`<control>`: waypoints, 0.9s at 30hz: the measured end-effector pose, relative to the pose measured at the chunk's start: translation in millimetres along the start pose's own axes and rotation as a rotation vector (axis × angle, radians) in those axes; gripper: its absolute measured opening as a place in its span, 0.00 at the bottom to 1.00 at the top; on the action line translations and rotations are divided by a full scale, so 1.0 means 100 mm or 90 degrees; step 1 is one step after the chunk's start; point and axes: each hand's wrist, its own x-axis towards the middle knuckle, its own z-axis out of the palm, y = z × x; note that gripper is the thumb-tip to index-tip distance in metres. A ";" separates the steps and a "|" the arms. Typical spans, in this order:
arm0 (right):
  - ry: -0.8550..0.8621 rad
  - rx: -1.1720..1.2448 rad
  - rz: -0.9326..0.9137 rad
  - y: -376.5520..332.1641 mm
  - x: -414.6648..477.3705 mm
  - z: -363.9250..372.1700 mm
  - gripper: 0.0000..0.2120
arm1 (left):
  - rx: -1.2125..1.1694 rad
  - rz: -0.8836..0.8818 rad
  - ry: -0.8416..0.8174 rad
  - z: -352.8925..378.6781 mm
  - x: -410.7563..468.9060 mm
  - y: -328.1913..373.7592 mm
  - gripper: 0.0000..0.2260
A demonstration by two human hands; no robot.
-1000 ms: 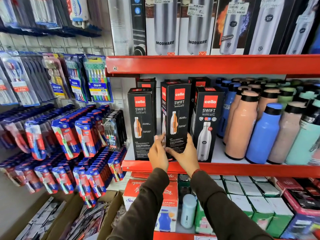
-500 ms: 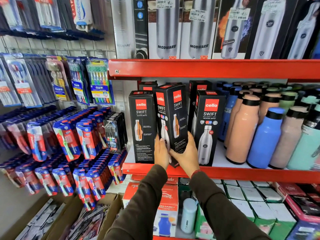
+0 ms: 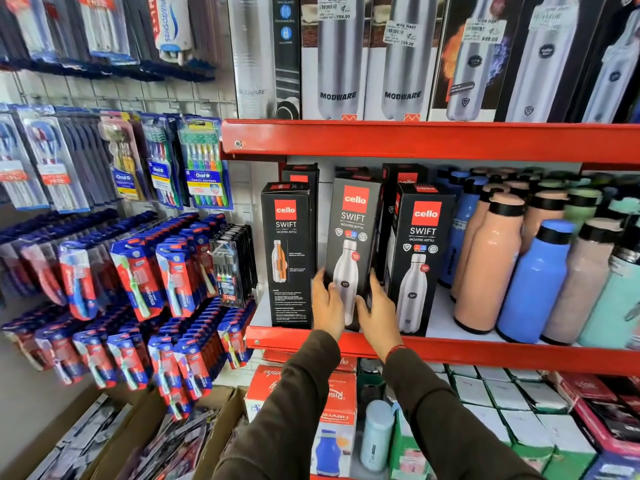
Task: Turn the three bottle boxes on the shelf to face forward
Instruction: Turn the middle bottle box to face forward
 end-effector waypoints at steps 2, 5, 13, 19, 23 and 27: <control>0.014 0.005 -0.001 0.02 -0.01 0.01 0.29 | -0.004 -0.004 -0.002 0.01 -0.02 -0.03 0.21; 0.017 0.045 0.011 0.06 -0.03 0.02 0.28 | -0.010 -0.015 0.006 0.01 -0.06 -0.09 0.21; 0.024 0.049 0.032 0.13 -0.06 0.04 0.28 | -0.081 -0.051 -0.010 -0.02 -0.14 -0.12 0.22; -0.039 0.131 0.090 0.10 -0.09 0.04 0.30 | -0.118 -0.084 -0.034 -0.05 -0.17 -0.09 0.27; -0.033 0.172 0.102 0.08 -0.13 0.03 0.28 | -0.105 -0.069 -0.063 -0.11 -0.25 -0.07 0.30; -0.038 0.191 0.098 0.05 -0.19 0.01 0.28 | -0.086 -0.059 -0.086 -0.17 -0.30 -0.08 0.30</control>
